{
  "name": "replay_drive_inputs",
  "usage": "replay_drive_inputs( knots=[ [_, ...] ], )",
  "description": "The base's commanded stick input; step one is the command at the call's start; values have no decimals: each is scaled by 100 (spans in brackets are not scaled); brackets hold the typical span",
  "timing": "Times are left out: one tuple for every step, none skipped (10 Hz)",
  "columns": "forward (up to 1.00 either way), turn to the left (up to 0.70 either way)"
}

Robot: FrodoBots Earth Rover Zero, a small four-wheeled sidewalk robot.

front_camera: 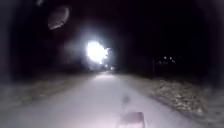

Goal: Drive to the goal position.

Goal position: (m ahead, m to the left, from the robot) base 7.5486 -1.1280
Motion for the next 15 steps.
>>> replay_drive_inputs(
  knots=[
    [100, 0],
    [100, 0],
    [100, 0],
    [100, 0],
    [100, 0],
    [100, 0],
    [100, 0],
    [100, 0],
    [100, 0],
    [100, 0],
    [100, 0],
    [100, 0],
    [100, 0],
    [100, 0],
    [100, 0]
  ],
)
